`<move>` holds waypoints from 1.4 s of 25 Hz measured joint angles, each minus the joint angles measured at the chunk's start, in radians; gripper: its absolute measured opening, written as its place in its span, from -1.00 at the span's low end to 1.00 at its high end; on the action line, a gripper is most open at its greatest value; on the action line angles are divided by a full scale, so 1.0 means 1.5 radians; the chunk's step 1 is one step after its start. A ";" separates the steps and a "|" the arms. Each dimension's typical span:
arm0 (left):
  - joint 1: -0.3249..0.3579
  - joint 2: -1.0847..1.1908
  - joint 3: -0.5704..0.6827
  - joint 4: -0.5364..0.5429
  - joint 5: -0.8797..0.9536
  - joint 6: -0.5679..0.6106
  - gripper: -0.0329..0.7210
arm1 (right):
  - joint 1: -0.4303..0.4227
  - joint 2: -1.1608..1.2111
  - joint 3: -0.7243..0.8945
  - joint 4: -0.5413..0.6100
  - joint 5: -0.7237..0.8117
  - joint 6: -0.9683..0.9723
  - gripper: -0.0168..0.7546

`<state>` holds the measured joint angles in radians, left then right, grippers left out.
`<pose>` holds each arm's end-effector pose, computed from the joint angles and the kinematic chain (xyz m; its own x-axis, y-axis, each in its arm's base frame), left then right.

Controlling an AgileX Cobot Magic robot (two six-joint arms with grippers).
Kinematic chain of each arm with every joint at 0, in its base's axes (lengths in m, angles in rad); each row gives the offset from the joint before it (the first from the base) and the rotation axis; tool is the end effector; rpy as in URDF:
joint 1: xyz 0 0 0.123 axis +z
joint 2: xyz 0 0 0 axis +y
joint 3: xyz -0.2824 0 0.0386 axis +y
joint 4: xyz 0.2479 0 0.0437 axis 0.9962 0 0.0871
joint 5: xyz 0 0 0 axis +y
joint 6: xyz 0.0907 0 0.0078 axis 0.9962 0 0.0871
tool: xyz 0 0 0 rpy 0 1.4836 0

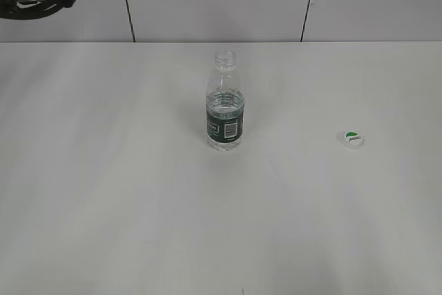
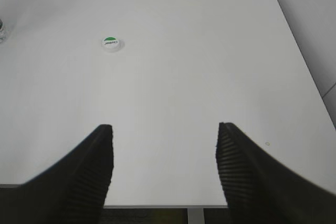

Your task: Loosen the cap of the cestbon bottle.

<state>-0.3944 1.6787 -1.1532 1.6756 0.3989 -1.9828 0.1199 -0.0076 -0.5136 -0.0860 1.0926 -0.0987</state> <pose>0.3668 -0.1145 0.2808 -0.3464 -0.1495 -0.9261 -0.0802 0.9883 -0.1296 -0.0082 -0.0080 0.2785 -0.4492 -0.1926 -0.8724 -0.1153 0.9808 -0.1572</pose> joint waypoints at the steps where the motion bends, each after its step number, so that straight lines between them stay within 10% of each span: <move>1: 0.002 0.000 0.001 -0.004 -0.001 0.007 0.44 | 0.000 0.000 0.000 0.000 0.000 0.000 0.27; 11: 0.024 0.000 0.001 -0.102 -0.071 0.145 0.44 | 0.000 0.000 0.000 0.000 0.000 0.000 0.27; 26: 0.040 -0.024 0.001 -0.847 0.013 1.049 0.44 | 0.000 0.000 0.000 0.000 0.000 0.000 0.27; 35: 0.104 -0.070 0.001 -0.899 0.183 1.111 0.44 | 0.000 0.000 0.000 0.000 0.000 0.000 0.27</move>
<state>-0.2385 1.5730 -1.1524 0.3268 0.6741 -0.3171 0.1199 -0.0076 -0.5136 -0.0860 1.0926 -0.0987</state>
